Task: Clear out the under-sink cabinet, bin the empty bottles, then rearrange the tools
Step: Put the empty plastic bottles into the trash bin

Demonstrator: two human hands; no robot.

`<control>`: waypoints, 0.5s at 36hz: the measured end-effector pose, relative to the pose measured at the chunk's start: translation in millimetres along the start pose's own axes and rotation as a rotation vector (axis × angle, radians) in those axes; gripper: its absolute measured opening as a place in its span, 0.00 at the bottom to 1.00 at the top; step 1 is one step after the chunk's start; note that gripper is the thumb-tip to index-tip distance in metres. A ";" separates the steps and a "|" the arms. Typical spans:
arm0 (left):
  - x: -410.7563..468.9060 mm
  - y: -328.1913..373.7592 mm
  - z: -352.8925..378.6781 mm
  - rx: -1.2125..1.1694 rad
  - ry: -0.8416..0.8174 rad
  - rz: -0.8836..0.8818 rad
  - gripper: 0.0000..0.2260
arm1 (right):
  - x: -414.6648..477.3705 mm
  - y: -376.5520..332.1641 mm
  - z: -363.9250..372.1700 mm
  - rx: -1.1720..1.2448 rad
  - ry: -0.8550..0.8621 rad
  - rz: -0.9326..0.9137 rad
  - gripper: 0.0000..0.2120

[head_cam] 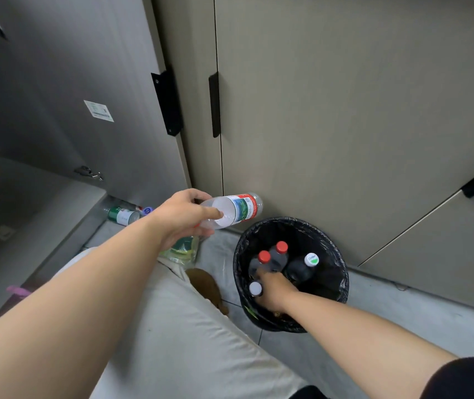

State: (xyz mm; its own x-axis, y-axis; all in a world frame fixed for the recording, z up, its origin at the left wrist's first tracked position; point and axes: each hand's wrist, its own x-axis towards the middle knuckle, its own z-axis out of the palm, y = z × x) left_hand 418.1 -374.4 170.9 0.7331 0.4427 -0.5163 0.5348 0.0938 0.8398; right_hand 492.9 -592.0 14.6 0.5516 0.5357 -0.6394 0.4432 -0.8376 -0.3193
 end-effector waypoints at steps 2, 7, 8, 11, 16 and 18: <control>-1.0 0.3 -1.1 -0.009 0.043 0.046 0.19 | -0.1 1.9 -2.5 0.008 -0.003 -0.005 0.30; -6.1 3.2 -1.4 -0.045 0.108 0.164 0.17 | 1.4 4.2 -21.7 -0.049 0.016 -0.013 0.26; -7.0 3.9 -1.6 -0.036 0.121 0.184 0.18 | 0.9 3.1 -28.6 -0.058 0.030 -0.019 0.22; -8.5 5.2 -1.8 -0.027 0.196 0.238 0.19 | -2.9 -3.3 -53.6 -0.052 0.108 -0.042 0.10; -9.7 8.1 -0.6 -0.047 0.245 0.367 0.19 | -21.3 -25.0 -114.3 0.086 0.438 -0.093 0.07; -12.1 9.6 1.6 -0.042 0.230 0.419 0.17 | -32.0 -37.6 -137.9 0.200 0.668 -0.198 0.07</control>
State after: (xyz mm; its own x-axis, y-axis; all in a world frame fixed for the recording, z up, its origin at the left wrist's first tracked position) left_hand 415.0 -380.3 185.0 0.7670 0.6359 -0.0856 0.1925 -0.1008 0.9761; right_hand 556.1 -562.8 143.6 0.8169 0.5766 -0.0126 0.4768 -0.6874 -0.5479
